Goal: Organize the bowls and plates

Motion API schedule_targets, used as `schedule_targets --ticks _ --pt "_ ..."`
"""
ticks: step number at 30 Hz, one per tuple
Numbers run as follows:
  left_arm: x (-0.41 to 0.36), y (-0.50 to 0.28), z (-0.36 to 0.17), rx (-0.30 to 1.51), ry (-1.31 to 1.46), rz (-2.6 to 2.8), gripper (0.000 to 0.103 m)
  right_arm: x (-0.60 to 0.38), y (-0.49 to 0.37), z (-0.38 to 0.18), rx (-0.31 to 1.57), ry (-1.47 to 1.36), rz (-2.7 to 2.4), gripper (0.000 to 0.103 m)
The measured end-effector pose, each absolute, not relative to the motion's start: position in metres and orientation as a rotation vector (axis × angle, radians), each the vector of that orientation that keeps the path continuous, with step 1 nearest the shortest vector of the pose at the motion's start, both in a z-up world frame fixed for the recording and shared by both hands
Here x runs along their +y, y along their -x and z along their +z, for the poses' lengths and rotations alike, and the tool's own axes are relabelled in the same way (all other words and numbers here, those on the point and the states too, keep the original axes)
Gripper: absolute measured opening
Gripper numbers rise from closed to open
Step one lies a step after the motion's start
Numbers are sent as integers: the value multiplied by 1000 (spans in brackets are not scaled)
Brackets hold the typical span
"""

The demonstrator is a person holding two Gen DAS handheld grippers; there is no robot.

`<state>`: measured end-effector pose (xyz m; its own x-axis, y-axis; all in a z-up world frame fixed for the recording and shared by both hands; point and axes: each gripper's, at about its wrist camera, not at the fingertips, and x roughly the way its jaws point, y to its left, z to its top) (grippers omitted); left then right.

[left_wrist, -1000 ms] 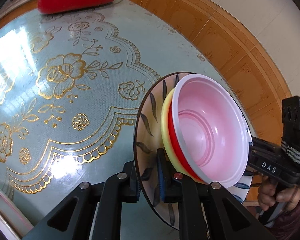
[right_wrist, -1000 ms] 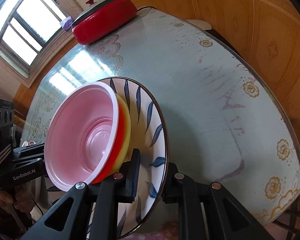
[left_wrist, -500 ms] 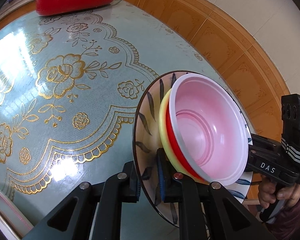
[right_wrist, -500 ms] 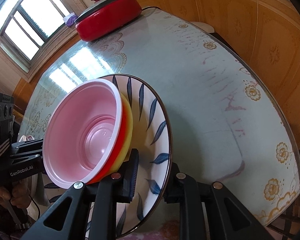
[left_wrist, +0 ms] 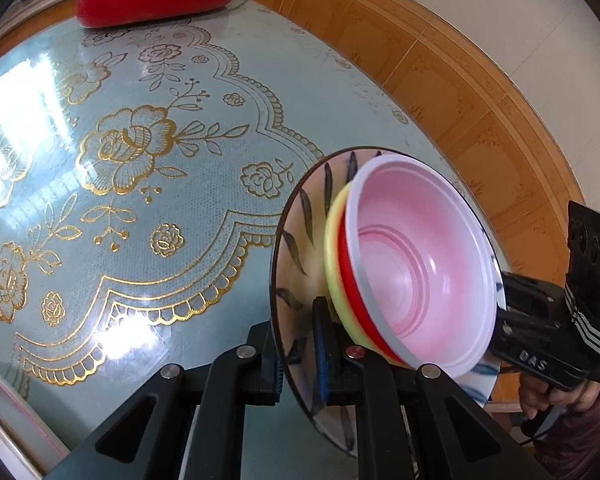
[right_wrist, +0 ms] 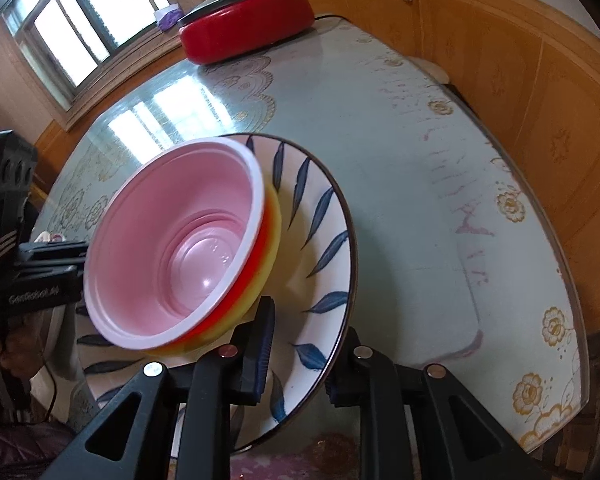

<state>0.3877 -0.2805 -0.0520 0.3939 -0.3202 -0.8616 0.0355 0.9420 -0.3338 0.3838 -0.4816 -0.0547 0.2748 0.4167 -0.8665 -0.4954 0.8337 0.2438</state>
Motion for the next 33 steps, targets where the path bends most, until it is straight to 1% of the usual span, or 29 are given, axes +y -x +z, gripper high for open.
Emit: schedule_targets --ticks 2,4,6,7,11,16,22,25,33 --pt "-283 -387 -51 1138 253 -225 13 -479 -383 -54 1125 114 611 27" --pt "-282 -386 -52 1131 256 -228 13 -479 -382 -54 1118 120 608 28" --pt "-282 -385 -51 1129 256 -223 13 -477 -381 -54 1113 122 596 27" --pt "-284 -384 -51 1128 247 -216 13 -474 -379 -53 1102 144 593 24" --pt "-289 -379 -48 1108 218 -196 14 -474 -376 -52 1079 153 587 24" --pt "-288 -379 -48 1116 233 -176 15 -473 -375 -52 1070 178 592 24" --pt "-290 -383 -48 1134 222 -177 16 -469 -381 -51 1103 182 583 27" --pt "-289 -384 -49 1126 224 -175 16 -470 -377 -52 1082 164 558 25" --pt "-281 -377 -49 1135 219 -180 16 -464 -376 -51 1120 148 569 25"
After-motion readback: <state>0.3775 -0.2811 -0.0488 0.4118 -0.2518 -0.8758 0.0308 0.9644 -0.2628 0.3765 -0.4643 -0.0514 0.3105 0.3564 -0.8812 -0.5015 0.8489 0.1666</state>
